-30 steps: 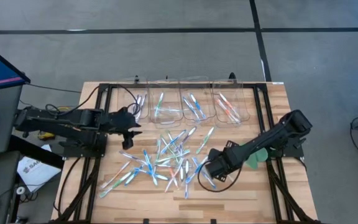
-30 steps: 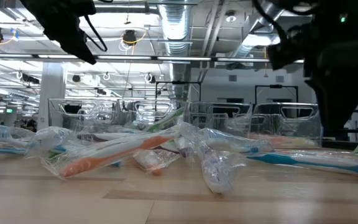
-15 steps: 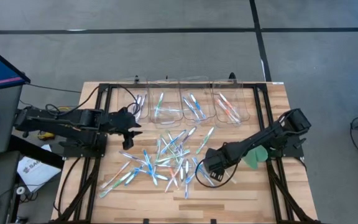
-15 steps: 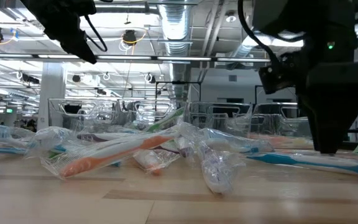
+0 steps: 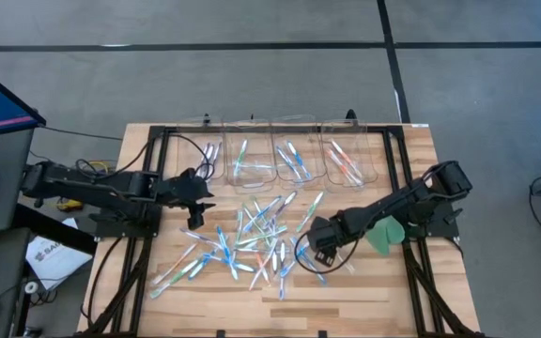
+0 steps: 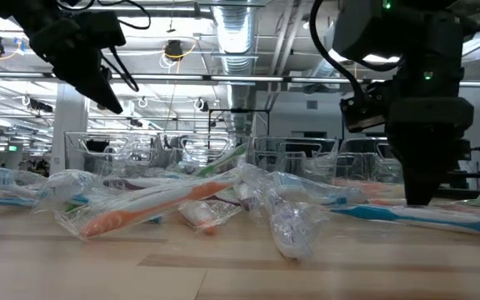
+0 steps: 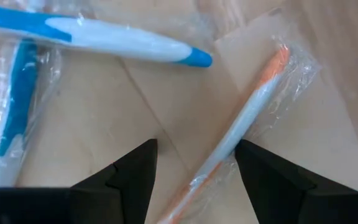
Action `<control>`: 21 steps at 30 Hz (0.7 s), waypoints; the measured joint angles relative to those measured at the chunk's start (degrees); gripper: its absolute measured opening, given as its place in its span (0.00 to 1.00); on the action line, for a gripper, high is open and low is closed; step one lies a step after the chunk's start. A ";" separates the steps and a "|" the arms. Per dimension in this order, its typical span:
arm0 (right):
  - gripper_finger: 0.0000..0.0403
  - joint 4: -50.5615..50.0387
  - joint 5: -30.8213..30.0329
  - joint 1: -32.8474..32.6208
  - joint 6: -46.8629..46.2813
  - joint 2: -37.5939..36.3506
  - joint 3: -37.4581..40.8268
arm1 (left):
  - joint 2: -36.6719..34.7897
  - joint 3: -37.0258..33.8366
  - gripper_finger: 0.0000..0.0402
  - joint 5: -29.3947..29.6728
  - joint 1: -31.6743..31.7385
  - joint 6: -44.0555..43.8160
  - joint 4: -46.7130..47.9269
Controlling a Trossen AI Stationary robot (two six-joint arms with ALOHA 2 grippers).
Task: Pick & Place Toothbrushes
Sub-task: Put the orange toothbrush into the right transparent bin
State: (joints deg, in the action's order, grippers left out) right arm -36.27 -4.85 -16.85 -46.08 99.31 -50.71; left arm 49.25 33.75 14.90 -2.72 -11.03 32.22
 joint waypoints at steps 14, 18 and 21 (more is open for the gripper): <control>0.08 0.04 0.58 2.30 1.71 0.07 0.10 | -0.02 -0.10 0.33 -0.04 0.00 0.00 -1.14; 0.06 -0.02 0.48 2.08 3.77 0.07 0.10 | -0.02 -0.10 0.33 -0.04 0.00 0.00 -1.32; 0.11 -0.10 0.78 1.92 3.93 0.10 -0.03 | -0.02 -0.10 0.33 -0.04 0.00 -0.01 -1.55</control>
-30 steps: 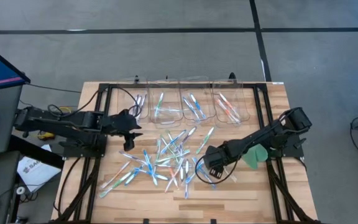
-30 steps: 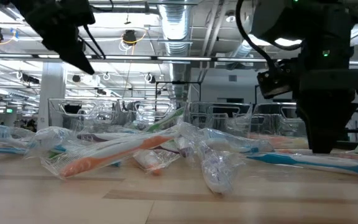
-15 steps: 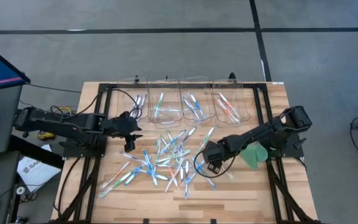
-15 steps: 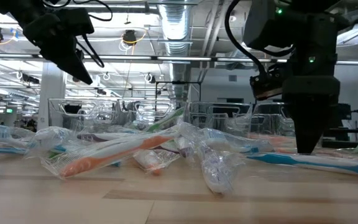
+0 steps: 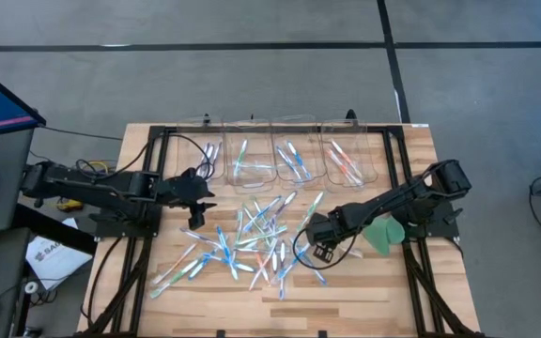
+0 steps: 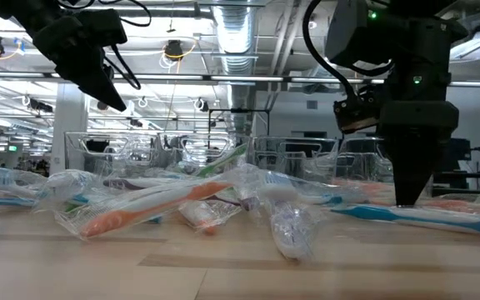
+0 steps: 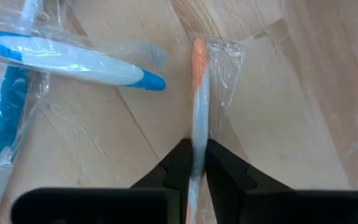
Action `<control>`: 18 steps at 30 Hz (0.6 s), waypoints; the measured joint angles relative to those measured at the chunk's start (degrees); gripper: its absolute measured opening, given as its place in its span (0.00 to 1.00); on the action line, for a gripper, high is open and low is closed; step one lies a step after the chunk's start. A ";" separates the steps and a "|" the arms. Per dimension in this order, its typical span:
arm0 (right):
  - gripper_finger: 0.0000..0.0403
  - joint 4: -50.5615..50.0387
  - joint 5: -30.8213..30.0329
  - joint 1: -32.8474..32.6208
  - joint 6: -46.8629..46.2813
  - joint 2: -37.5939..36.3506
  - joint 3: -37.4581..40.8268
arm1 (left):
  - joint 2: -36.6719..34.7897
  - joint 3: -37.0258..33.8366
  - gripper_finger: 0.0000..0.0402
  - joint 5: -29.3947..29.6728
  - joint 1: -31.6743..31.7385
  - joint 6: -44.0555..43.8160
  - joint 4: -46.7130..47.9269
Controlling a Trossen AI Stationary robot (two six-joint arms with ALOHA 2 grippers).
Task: Pick & Place Toothbrushes
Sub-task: Put the orange toothbrush into the right transparent bin
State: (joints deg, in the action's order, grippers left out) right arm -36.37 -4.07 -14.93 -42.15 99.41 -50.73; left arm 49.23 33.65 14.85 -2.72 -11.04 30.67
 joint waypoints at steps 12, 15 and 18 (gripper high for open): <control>0.08 -14.59 0.41 -2.72 -0.09 -0.71 -8.96 | 0.00 0.00 0.33 0.00 0.00 0.01 -0.16; 0.08 -19.87 -0.10 -3.43 -0.79 -0.47 -11.93 | 0.00 0.00 0.33 0.00 0.00 0.01 -0.16; 0.04 -23.62 -1.43 -4.17 -0.81 -0.68 -14.86 | 0.00 0.00 0.33 0.00 0.00 0.01 -0.15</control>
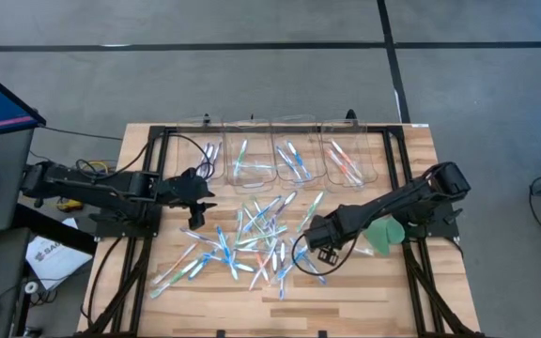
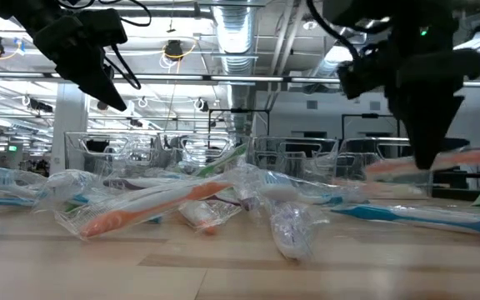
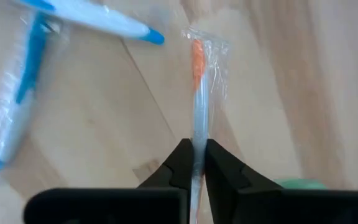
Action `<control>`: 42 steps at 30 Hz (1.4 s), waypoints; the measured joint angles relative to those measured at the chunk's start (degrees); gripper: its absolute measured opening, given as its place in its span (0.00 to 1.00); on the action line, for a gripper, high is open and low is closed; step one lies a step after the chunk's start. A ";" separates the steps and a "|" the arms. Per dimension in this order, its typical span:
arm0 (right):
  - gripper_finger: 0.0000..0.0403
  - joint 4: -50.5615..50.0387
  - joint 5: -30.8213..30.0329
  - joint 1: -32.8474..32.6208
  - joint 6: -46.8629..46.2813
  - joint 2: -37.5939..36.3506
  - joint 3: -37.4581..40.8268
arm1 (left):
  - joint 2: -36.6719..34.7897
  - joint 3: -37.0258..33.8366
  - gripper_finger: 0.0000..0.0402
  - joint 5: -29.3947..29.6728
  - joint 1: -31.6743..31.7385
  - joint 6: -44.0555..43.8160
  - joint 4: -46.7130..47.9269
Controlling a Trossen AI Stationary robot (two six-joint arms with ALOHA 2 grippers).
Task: Pick & Place Toothbrushes
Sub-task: Put the orange toothbrush into the right transparent bin
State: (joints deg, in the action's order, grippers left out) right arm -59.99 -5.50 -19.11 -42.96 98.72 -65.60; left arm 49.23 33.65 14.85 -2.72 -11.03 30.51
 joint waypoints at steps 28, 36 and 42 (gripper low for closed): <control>0.03 -24.31 -26.46 5.03 3.18 -19.93 -14.32 | -0.01 -4.03 0.33 -0.81 0.00 0.52 -4.49; 0.08 -12.15 -27.54 20.45 18.75 -27.24 -14.39 | -0.02 -4.20 0.33 -0.83 0.00 0.69 -7.96; 0.06 -8.30 -24.09 35.04 23.13 -28.23 -14.39 | -0.02 -4.20 0.33 -0.83 0.00 0.72 -8.39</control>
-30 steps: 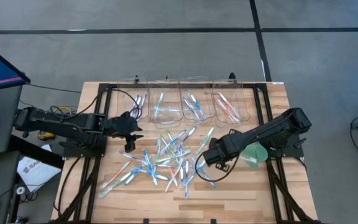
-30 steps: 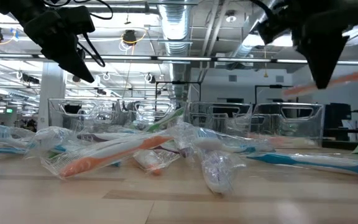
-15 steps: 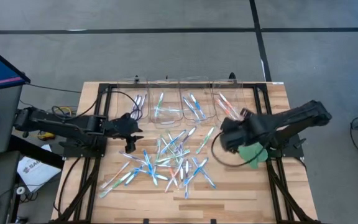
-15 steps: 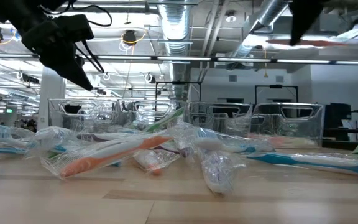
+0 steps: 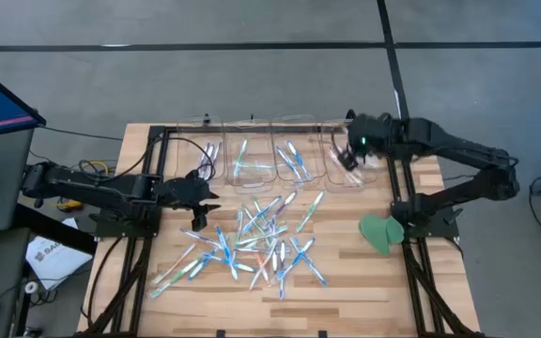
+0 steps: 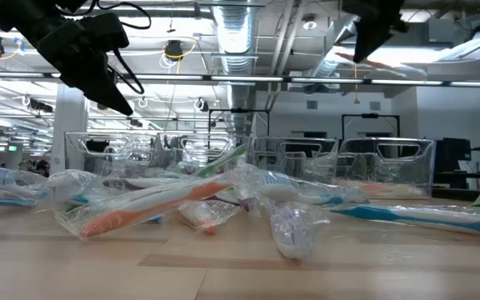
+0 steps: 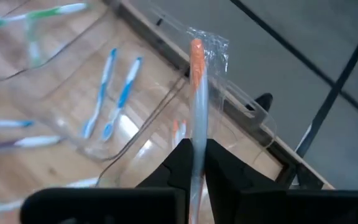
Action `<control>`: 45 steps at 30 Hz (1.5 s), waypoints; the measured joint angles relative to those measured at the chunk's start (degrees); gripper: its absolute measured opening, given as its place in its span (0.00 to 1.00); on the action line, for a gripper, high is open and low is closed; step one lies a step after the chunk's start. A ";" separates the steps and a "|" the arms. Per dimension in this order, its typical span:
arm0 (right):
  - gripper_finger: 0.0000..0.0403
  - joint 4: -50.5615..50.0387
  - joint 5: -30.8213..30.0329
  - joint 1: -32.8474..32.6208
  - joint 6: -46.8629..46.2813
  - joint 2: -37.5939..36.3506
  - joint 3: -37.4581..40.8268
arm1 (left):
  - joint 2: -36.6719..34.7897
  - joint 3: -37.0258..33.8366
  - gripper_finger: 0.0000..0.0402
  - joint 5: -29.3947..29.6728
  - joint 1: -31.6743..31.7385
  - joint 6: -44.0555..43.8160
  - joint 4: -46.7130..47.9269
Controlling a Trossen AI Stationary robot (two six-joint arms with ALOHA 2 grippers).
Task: Pick & Place Toothbrushes
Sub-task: Put the orange toothbrush into the right transparent bin, then put the green toothbrush into the middle left transparent bin
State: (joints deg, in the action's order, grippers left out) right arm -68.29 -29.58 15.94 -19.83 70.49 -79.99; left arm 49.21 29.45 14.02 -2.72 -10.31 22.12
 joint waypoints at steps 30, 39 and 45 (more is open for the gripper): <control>0.38 25.89 22.49 23.80 7.84 0.10 23.82 | 0.00 0.00 0.33 0.00 0.00 -0.02 -0.56; 0.60 28.09 22.28 22.66 12.94 -1.29 23.68 | 0.00 0.00 0.33 0.00 0.00 -0.02 -0.62; 0.61 27.11 26.94 11.48 28.56 -3.78 23.43 | 0.00 0.00 0.33 0.01 0.00 -0.02 -0.62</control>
State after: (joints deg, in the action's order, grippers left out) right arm -41.19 -2.65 27.42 8.73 66.71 -56.55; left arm 49.21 29.45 14.03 -2.72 -10.33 21.50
